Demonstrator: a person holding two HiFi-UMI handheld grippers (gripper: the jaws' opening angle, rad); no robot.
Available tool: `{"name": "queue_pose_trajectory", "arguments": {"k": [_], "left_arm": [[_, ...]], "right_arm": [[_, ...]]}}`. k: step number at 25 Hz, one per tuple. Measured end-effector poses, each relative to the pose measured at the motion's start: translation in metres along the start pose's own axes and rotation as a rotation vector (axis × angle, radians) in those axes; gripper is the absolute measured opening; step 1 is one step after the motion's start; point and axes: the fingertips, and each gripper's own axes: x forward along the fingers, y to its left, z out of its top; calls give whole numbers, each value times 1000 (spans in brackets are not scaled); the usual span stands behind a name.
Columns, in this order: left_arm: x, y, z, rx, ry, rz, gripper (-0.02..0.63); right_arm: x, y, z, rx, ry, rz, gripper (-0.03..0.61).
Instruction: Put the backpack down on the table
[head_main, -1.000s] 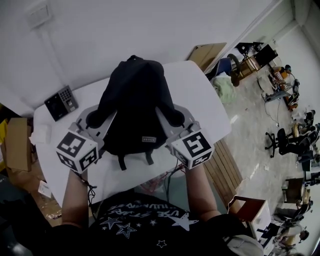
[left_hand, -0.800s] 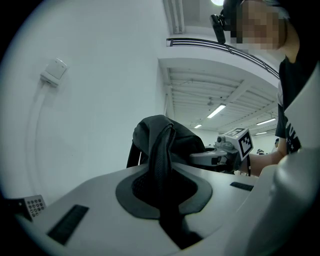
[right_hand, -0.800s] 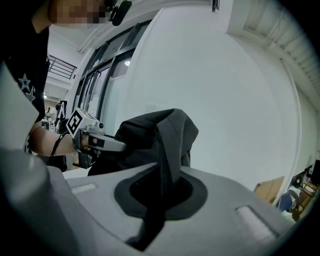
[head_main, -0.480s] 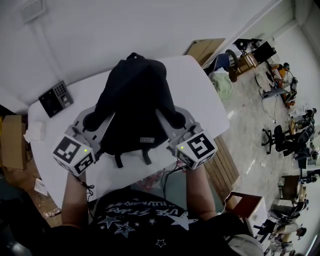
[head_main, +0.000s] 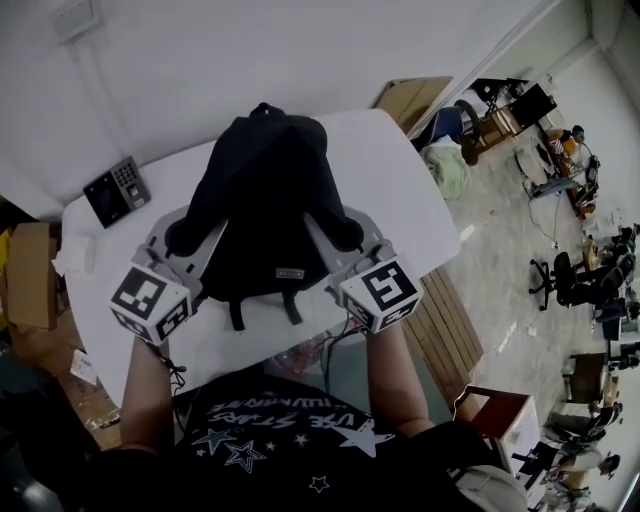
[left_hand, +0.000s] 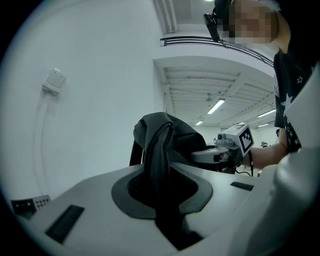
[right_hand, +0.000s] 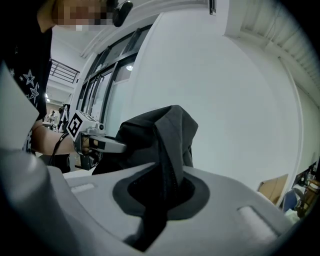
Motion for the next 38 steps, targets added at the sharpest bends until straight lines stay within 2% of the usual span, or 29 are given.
{"name": "queue_pose_trajectory", "arguments": {"k": [6,7,8,10,12,14,25,29,34,38], "left_arm": [[-6,-5,-1,15,26,17,43],[-7,-5,-1,23,31,24,48],[-8,-5,0,34,34,35,56],[-11,-6,3,56,27,62,99],[-14,-10,7,64,8,81,204],[-17,-15,10,74,1,97,239],[-47,-39,6,71,-8,182,301],[-61,-49,8,81,-3,219,302],[-80,-74,4,127,15,220,302],[-92,-96,3,112,5,230,302]], "right_arm": [[-5,2,-2,38,13,-16,91],[-6,2,-2,45,17,-16,115],[-8,3,-3,51,21,-16,170],[-11,6,-5,59,28,-22,218],[-17,8,-8,64,36,-27,276],[-23,10,-10,64,41,-33,302],[-76,29,-7,105,-30,-94,304],[-94,36,-9,99,-21,-106,304],[-114,48,-3,82,-34,-111,304],[-134,61,4,55,-51,-96,302]]}}
